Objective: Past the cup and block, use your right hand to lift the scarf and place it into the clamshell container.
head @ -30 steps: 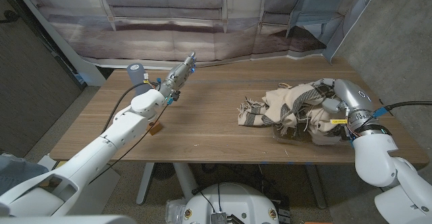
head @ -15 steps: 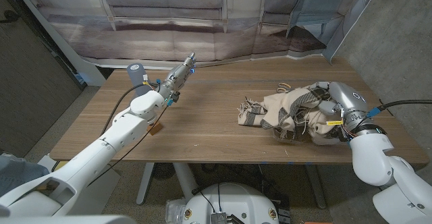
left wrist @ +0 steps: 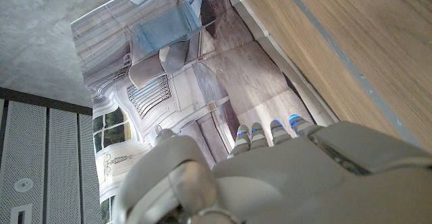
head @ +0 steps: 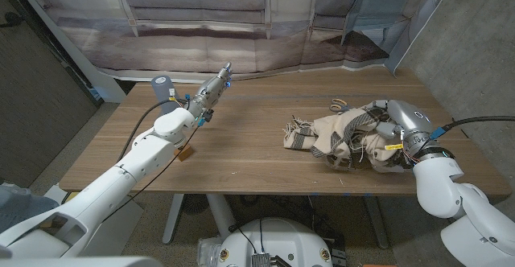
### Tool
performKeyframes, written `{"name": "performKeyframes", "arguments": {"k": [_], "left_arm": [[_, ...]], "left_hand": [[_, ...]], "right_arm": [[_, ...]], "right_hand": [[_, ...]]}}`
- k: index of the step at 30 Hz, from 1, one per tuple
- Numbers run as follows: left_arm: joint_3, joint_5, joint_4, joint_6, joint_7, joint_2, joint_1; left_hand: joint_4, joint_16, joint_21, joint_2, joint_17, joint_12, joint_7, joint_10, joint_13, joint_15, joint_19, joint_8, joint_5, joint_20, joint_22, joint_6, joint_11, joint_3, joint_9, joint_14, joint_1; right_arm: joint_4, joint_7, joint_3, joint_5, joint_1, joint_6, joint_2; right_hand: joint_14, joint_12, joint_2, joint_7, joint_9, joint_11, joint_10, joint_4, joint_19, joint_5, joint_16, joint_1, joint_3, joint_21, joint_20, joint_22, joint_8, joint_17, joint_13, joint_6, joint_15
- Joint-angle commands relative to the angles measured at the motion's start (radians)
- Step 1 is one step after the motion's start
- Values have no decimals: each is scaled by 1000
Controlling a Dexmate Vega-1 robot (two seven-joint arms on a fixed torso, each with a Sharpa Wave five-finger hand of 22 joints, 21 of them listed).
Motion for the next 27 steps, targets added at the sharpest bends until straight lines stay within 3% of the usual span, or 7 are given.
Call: {"name": "performKeyframes", "arguments": {"k": [1, 27], "left_arm": [[6, 5, -1, 9, 0, 0, -5], [-3, 4, -30, 1, 19, 4, 22]], "left_hand": [[1, -3, 1, 4, 2, -1, 4, -2, 4, -1, -128, -3, -3, 1, 6, -3, 3, -7, 5, -8, 11], [0, -3, 2, 12, 2, -2, 5, -5, 4, -1, -129, -2, -2, 0, 6, -2, 1, -7, 5, -9, 21]], "right_arm": [[9, 15, -27, -6, 18, -49, -49], [40, 5, -63, 25, 42, -87, -122]], "right_hand": [[121, -5, 84, 2, 3, -3, -1, 3, -141, 6, 2, 76, 8, 4, -114, 2, 4, 0, 2, 12, -148], [122, -4, 85, 2, 2, -4, 0, 3, -147, 6, -1, 74, 9, 9, -113, 2, 2, -1, 1, 12, -148]]}}
